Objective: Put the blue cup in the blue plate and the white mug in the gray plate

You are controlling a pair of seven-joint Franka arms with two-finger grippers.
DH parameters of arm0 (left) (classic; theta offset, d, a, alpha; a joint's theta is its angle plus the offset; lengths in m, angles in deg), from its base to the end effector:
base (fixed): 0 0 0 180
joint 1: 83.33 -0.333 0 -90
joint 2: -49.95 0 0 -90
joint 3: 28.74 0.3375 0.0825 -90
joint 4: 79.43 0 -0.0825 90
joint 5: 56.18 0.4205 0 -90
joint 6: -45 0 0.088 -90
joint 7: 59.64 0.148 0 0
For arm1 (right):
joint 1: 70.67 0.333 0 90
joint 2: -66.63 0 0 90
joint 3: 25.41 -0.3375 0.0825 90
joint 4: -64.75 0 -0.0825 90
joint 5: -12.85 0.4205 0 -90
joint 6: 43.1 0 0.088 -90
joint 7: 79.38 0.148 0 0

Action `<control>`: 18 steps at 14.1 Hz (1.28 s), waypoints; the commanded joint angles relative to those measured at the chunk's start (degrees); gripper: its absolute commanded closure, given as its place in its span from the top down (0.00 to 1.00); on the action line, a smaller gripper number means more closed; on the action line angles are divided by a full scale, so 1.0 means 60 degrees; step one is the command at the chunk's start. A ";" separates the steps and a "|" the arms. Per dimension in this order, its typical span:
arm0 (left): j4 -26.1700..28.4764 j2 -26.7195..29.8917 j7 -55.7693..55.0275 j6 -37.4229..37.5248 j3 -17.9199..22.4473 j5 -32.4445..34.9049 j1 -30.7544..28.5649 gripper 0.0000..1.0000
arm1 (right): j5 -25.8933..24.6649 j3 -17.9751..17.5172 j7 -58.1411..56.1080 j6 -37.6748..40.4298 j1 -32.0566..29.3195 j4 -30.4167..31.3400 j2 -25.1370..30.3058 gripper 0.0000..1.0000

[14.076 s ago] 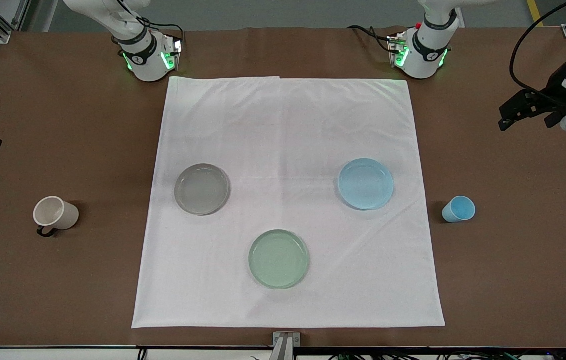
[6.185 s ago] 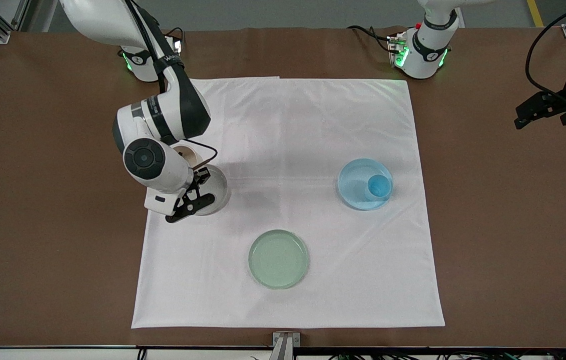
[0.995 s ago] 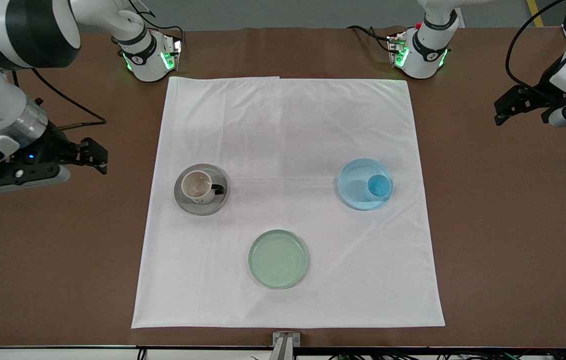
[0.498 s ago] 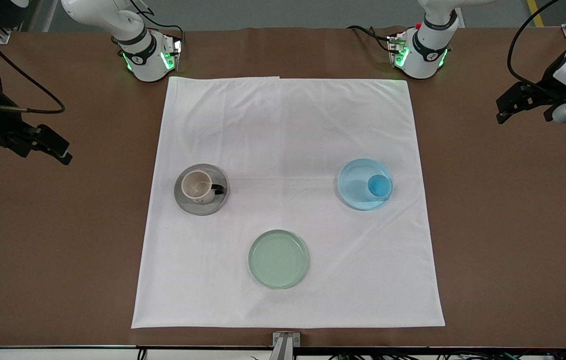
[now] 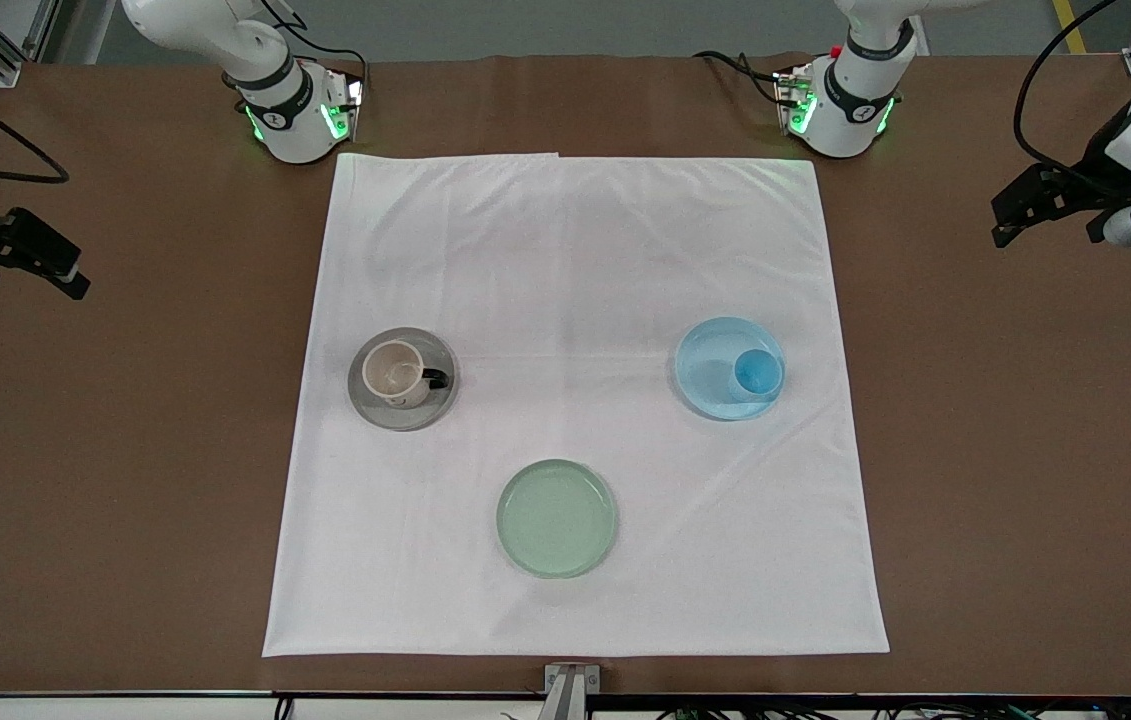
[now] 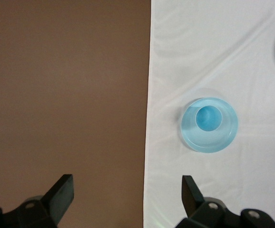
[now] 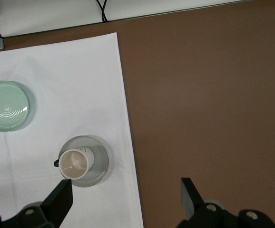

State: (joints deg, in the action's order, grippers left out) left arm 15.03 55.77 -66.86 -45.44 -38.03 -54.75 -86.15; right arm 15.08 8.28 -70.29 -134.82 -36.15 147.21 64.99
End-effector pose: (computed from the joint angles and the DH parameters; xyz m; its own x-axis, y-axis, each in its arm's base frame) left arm 0.5556 -0.0636 0.6237 0.9993 0.0132 0.0350 0.0145 -0.9992 -0.0372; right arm 0.6070 0.0198 0.6612 0.9809 -0.1426 0.1320 -0.1379 -0.9895 -0.0442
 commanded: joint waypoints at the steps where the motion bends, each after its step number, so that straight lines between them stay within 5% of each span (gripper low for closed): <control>1: 0.0003 0.0056 0.0047 0.0060 -0.0004 -0.0209 -0.0029 1.00 | -0.0019 -0.1796 -0.0168 0.0155 -0.2082 -0.0135 0.0039 1.00; 4: 0.0003 0.0041 0.0047 0.0059 -0.0004 -0.0209 -0.0029 1.00 | -0.0019 -0.4406 -0.0183 0.0140 -0.4765 -0.0135 0.0039 1.00; 7: 0.0003 0.0070 0.0047 0.0088 -0.0004 -0.0209 -0.0029 1.00 | -0.0019 -0.5874 -0.0197 0.0140 -0.6249 -0.0135 0.0039 1.00; 18: 0.0003 0.0085 -0.0100 0.0176 -0.0004 -0.0546 -0.0043 1.00 | -0.0063 -0.5863 -0.1296 0.0140 -0.6311 -0.0135 0.0039 1.00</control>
State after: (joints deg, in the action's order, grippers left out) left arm 15.17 55.76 -66.92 -45.04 -38.07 -56.63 -86.16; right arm 15.08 -25.86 -77.35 -134.59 -72.81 146.76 64.97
